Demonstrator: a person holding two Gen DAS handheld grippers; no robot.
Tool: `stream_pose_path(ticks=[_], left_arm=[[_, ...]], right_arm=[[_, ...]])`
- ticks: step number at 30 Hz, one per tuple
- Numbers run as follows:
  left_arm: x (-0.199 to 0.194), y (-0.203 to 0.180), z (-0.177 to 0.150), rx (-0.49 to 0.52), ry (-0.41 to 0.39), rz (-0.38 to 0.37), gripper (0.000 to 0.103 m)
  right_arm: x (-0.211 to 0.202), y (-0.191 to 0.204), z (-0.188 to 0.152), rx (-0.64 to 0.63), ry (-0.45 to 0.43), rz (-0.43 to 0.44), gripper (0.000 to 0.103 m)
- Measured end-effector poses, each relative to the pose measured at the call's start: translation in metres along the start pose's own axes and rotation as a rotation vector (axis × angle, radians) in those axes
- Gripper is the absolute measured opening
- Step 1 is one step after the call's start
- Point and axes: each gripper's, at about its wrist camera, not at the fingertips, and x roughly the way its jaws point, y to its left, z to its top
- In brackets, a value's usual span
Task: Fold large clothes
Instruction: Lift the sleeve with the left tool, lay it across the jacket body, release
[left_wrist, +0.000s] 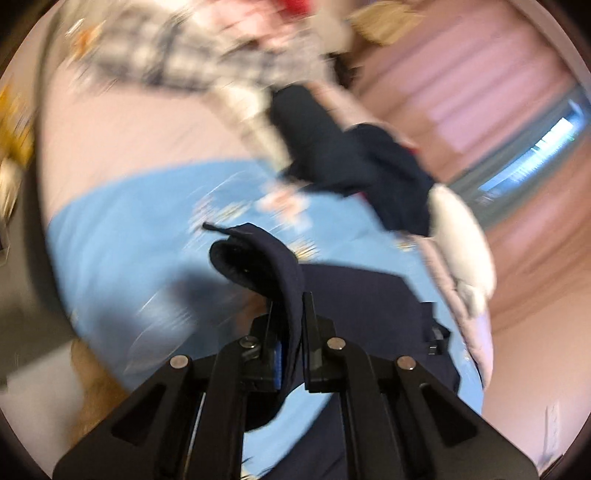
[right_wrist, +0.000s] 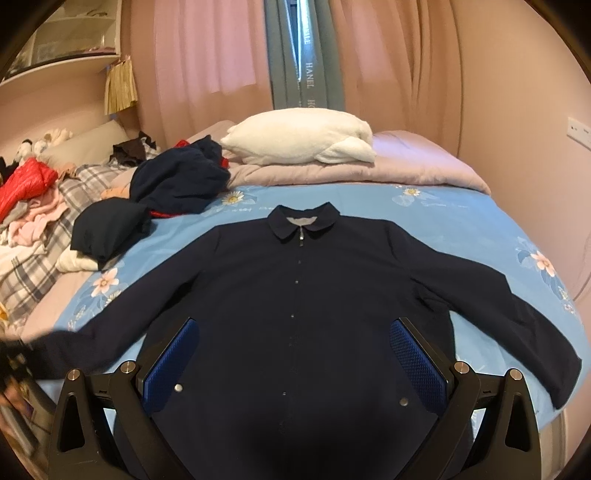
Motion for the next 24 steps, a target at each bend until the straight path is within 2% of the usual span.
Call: stream_pose_path(ticks=[5,8,10,15,19,24], left_arm=[[-0.012,-0.093,0.027,0.173,-0.056,-0.132,0.005],[-0.020,-0.149,0.026,0.297,-0.104,-0.184,0.005],[-0.025,-0.184,0.019,0.371,-0.108,-0.240,0.005],[-0.015,-0.260,-0.018,0.523,-0.036,-0.358,0.005],[0.000,-0.299,-0.058,0.603,0.053,-0.430,0.005],[0.022,-0.333,-0.105,0.661,0.166,-0.476,0.005]], right_arm=[[-0.010,-0.015,-0.002,0.044,-0.023,-0.026,0.103],[-0.016,-0.025,-0.003,0.072,-0.039,-0.049,0.103],[-0.019,-0.033,-0.004,0.096,-0.048,-0.062,0.103],[-0.025,-0.050,-0.005,0.135,-0.067,-0.093,0.103],[-0.028,-0.065,-0.008,0.169,-0.071,-0.120,0.103],[-0.030,-0.083,-0.014,0.208,-0.072,-0.157,0.103]])
